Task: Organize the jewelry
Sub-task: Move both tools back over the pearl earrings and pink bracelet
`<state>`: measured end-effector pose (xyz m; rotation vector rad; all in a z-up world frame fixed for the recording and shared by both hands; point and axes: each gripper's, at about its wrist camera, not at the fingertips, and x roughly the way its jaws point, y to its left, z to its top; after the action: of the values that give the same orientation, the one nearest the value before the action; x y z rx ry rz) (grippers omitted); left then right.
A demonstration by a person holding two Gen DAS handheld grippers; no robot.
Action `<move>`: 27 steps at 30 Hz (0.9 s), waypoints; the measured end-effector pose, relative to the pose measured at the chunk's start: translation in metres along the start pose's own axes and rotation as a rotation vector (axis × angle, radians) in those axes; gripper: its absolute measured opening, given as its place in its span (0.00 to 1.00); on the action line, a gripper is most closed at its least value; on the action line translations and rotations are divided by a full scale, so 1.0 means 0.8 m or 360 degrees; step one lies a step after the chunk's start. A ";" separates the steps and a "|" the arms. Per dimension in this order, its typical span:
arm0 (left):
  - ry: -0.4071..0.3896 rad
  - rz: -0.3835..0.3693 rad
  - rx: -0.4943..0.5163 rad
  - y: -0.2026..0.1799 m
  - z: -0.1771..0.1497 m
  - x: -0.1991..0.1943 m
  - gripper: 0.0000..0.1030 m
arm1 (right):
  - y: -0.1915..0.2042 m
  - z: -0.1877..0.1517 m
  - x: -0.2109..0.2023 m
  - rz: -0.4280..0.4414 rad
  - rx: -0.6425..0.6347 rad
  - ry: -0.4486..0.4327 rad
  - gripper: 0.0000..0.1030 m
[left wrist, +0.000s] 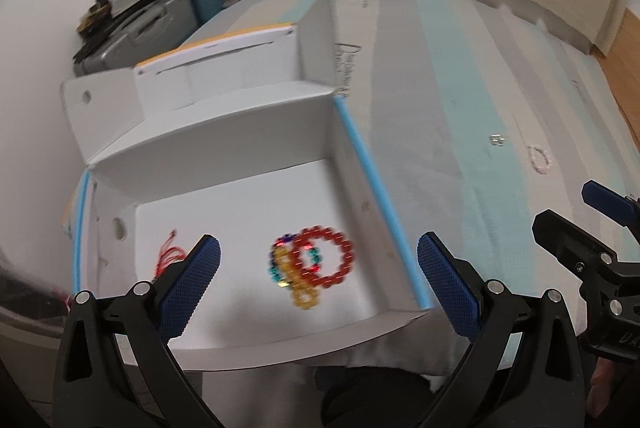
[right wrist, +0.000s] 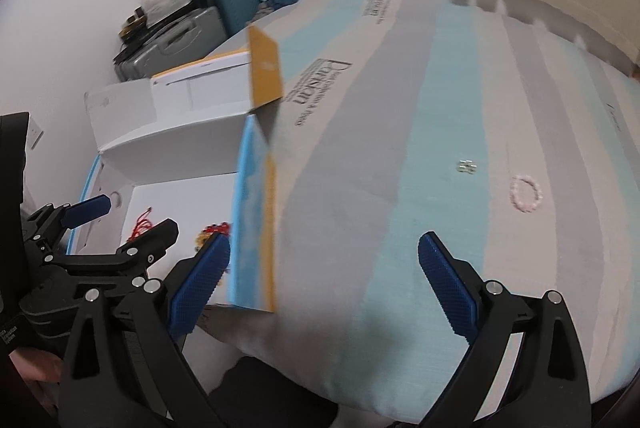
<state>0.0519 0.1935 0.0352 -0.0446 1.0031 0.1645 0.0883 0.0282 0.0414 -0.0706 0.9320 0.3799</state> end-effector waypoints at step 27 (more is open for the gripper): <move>-0.0056 -0.0281 0.0313 -0.227 0.066 0.079 0.94 | -0.263 -0.012 -0.002 -0.0286 0.0378 0.0026 0.89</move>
<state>0.1579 0.0274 0.0033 0.0491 0.9709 -0.0949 0.1530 -0.1704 0.0153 0.0598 0.9730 0.1010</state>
